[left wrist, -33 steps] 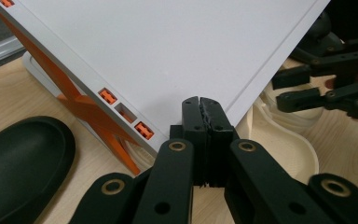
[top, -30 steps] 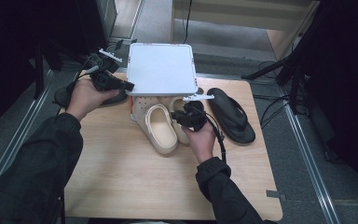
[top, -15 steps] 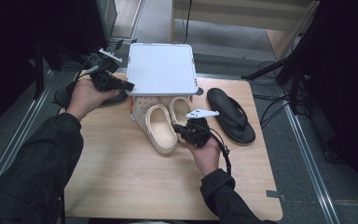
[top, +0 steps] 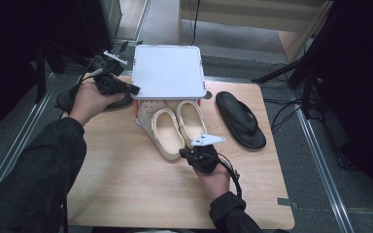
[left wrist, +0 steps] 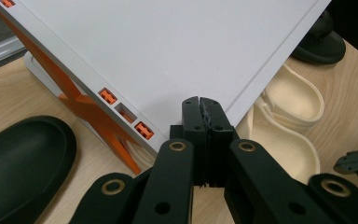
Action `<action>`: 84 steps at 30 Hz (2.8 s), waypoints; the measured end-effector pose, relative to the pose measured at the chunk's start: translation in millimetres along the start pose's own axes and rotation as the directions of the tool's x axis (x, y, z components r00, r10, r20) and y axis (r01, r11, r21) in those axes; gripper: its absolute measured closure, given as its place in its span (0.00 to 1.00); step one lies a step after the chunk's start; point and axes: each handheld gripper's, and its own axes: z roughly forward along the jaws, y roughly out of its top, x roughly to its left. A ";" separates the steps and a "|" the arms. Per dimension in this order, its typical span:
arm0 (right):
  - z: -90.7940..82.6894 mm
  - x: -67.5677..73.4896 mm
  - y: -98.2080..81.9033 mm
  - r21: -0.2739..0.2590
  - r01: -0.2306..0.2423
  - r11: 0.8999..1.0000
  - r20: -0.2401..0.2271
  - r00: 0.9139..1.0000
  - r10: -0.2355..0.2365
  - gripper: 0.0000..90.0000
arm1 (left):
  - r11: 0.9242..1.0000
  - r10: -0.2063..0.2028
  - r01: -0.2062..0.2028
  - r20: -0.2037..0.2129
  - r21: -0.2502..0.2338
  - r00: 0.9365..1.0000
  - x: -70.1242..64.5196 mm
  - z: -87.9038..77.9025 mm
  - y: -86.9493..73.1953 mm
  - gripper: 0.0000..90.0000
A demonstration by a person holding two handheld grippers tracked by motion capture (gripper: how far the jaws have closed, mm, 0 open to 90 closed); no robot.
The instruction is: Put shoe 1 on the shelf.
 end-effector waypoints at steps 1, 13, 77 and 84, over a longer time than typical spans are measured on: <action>1.7 0.9 -4.4 0.010 0.002 1.000 -0.005 1.000 -0.002 1.00 | 1.000 0.000 0.000 -0.001 0.001 1.000 0.0 -0.1 0.0 1.00; 18.1 1.2 -11.8 0.058 0.001 0.998 0.023 1.000 -0.003 1.00 | 1.000 0.005 -0.005 -0.005 0.001 1.000 -0.9 0.1 -0.1 1.00; 121.5 9.7 75.1 -0.028 -0.096 0.995 0.131 0.986 0.099 1.00 | 1.000 0.013 -0.012 -0.013 0.003 1.000 -2.1 0.1 0.1 1.00; 130.6 4.6 81.3 -0.033 -0.125 0.992 0.131 0.983 0.128 1.00 | 1.000 0.016 -0.016 -0.017 0.002 1.000 -2.6 0.2 0.0 1.00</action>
